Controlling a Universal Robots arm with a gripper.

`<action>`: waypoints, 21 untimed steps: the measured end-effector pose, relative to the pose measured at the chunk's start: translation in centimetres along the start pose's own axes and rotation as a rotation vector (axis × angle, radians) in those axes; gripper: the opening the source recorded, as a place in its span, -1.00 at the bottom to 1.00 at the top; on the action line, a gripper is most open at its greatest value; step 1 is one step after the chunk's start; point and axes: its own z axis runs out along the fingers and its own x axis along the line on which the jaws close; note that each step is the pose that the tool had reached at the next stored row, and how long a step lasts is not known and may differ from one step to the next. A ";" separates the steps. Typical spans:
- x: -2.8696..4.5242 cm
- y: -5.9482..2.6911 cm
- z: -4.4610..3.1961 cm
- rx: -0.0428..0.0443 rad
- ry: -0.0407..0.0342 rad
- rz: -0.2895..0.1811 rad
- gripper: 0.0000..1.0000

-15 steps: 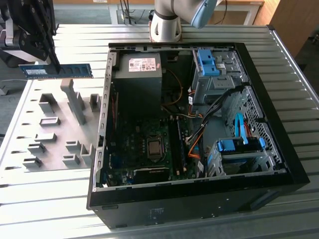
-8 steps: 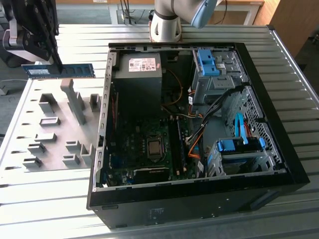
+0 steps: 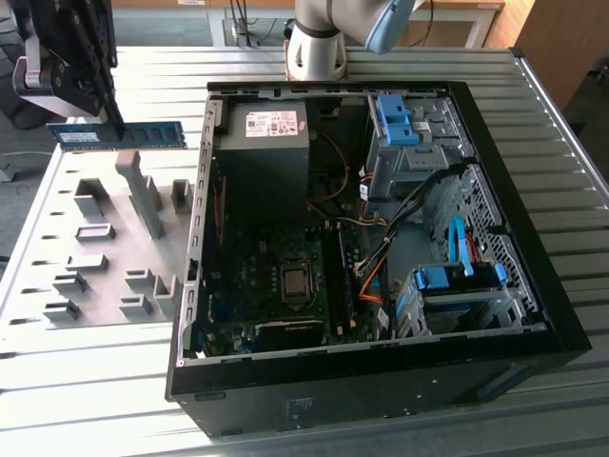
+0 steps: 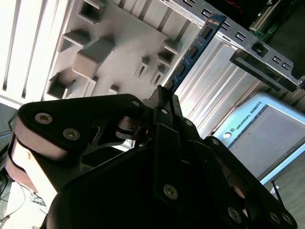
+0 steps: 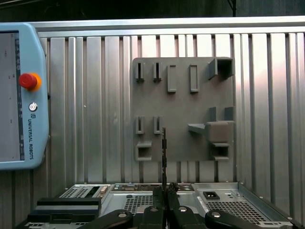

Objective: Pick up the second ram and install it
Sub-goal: 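Pick up the second ram and move it above second insertion slot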

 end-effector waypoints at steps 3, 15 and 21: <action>-0.01 -0.15 0.00 0.0000 0.0000 0.000 -0.72; -0.02 -0.66 0.00 0.0000 0.0000 0.000 -0.72; -0.02 -0.82 0.00 0.0000 0.0000 0.000 -0.72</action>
